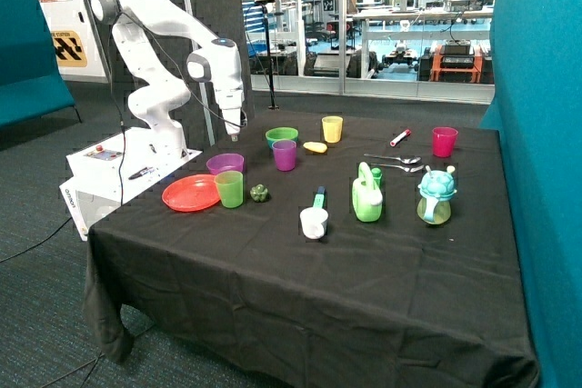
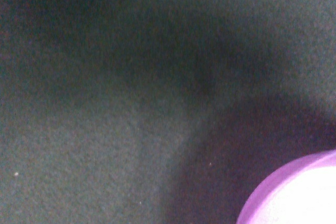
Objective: Stack the bowls
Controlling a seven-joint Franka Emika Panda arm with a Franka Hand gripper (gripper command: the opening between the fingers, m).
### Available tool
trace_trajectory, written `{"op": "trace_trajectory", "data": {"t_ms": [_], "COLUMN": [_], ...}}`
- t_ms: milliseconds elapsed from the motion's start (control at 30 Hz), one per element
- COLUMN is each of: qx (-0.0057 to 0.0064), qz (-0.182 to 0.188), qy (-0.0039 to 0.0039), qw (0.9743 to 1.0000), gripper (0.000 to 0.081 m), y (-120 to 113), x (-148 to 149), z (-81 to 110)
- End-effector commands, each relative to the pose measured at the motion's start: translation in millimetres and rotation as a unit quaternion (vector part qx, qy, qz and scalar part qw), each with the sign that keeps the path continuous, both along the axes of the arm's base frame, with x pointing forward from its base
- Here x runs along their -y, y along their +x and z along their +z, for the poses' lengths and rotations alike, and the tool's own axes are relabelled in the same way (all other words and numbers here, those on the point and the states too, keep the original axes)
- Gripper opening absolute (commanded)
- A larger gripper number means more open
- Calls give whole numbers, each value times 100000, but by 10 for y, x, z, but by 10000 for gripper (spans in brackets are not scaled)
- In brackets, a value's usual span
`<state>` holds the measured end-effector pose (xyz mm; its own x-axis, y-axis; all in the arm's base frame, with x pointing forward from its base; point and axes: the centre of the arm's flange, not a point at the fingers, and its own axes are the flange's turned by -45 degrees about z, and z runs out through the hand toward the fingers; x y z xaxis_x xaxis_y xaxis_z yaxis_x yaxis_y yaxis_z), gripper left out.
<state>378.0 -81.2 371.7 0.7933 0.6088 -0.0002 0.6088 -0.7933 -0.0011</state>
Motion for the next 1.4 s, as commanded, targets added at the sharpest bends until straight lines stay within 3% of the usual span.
{"op": "trace_trajectory", "data": {"t_ms": [0,700,900,1067,1233,1300,1333,1367], "qx": [41,41,41,41,41,41,41,41], "qz": [11,233,288,43,-228,-139,-74,-4], "qy": [-38,-38,-38,-38,-38,-38,-38,-38], "qw": [100000,100000,100000,100000,100000,100000,100000,100000], "gripper": [444,451,409,464,393,439,411,457], "y": [-118,-265,-336,-375,-377,-376,-375,-375], "x": [66,168,181,205,218,216,213,208], "z": [-112,-293,-373,-438,-494,-510,-521,-531]}}
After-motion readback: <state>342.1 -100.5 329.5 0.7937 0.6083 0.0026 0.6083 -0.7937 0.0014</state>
